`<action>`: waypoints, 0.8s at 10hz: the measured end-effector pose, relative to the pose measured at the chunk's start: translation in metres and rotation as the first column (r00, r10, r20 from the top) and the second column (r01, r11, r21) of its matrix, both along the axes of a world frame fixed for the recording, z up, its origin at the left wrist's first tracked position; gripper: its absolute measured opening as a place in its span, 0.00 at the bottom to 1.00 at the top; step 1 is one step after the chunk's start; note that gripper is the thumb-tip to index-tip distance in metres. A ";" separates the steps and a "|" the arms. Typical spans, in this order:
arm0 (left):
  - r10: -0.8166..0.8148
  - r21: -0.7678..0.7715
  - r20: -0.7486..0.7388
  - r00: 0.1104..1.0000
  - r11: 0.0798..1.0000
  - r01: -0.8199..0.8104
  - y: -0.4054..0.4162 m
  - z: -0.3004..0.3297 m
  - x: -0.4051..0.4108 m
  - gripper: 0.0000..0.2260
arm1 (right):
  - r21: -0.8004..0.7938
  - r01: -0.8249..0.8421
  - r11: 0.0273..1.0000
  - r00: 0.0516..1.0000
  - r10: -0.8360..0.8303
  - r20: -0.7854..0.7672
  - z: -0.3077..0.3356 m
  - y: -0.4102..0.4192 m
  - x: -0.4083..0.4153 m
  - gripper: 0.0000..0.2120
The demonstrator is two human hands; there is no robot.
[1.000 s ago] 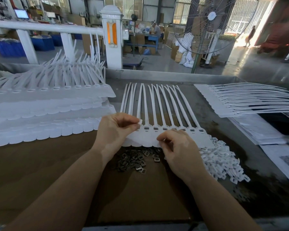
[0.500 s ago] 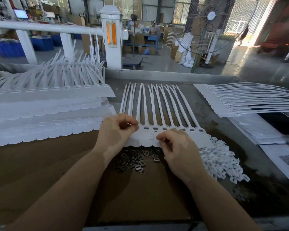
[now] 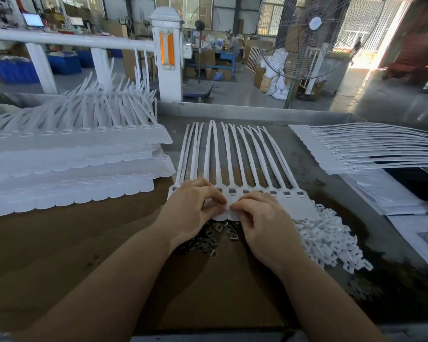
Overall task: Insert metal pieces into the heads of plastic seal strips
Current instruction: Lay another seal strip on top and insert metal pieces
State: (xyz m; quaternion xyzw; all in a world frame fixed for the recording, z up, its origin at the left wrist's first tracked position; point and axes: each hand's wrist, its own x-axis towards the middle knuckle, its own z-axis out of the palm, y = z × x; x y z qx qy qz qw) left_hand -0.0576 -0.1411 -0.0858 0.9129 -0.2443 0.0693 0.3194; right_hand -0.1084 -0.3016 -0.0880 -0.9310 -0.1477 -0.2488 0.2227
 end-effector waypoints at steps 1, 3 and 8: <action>0.000 -0.001 0.025 1.000 1.000 0.000 0.001 0.000 0.001 0.06 | 0.000 0.000 1.000 1.000 0.000 0.003 0.000 0.000 0.000 0.06; 0.093 -0.279 -0.095 0.991 0.953 -0.116 0.003 0.003 0.002 0.04 | -0.004 0.007 1.000 1.000 -0.007 0.011 -0.001 0.001 0.000 0.06; 0.050 -0.796 -0.338 0.940 0.518 -0.314 0.018 0.005 0.010 0.08 | -0.011 0.008 1.000 1.000 -0.008 -0.018 -0.001 -0.001 -0.001 0.07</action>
